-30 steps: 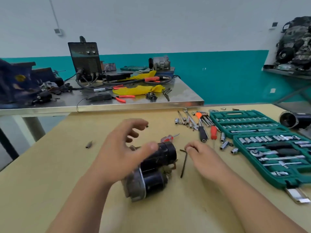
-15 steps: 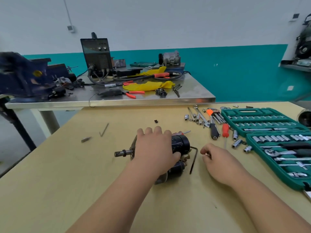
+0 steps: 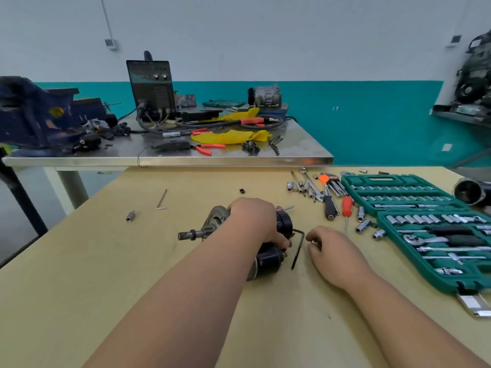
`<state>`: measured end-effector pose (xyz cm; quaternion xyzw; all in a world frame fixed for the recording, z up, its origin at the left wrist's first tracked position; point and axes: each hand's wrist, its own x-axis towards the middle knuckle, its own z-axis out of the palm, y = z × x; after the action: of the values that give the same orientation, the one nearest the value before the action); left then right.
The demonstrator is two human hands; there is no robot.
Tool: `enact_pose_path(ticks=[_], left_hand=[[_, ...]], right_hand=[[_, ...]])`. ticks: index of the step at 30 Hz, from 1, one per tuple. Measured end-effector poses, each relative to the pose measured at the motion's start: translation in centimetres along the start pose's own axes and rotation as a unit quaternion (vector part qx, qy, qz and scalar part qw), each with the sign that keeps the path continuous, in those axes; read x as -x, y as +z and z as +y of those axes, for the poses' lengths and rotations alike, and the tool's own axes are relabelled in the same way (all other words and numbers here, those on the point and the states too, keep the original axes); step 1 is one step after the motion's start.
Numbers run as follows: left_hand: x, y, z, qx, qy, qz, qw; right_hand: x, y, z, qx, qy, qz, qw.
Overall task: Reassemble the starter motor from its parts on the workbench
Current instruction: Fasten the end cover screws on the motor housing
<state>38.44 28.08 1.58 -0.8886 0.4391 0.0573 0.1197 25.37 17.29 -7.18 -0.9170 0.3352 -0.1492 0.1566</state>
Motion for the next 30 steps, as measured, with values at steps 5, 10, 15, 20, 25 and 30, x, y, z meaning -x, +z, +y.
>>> enact_pose_path(ticks=[5, 10, 15, 20, 25, 30], left_hand=[[2.0, 1.1, -1.6, 0.093, -0.006, 0.077, 0.993], [5.6, 4.0, -6.3, 0.383, -0.036, 0.301, 0.872], [8.1, 6.6, -9.6, 0.463, -0.006, 0.411, 0.785], [8.4, 8.9, -11.1, 0.512, -0.011, 0.499, 0.7], [8.7, 9.2, -11.2, 0.487, 0.015, 0.492, 0.721], [9.2, 9.4, -11.4, 0.477, 0.018, 0.493, 0.727]], right_hand=[[0.1, -0.1, 0.0, -0.006, -0.011, -0.006, 1.0], [0.5, 0.0, -0.2, 0.02, -0.028, -0.013, 0.999], [0.8, 0.0, -1.4, 0.032, -0.043, -0.024, 0.998], [1.3, -0.1, -4.4, -0.007, -0.113, -0.014, 0.993], [2.7, -0.2, -12.5, -0.181, -0.23, -0.101, 0.951], [3.5, 2.3, -15.8, -0.263, -0.214, -0.073, 0.938]])
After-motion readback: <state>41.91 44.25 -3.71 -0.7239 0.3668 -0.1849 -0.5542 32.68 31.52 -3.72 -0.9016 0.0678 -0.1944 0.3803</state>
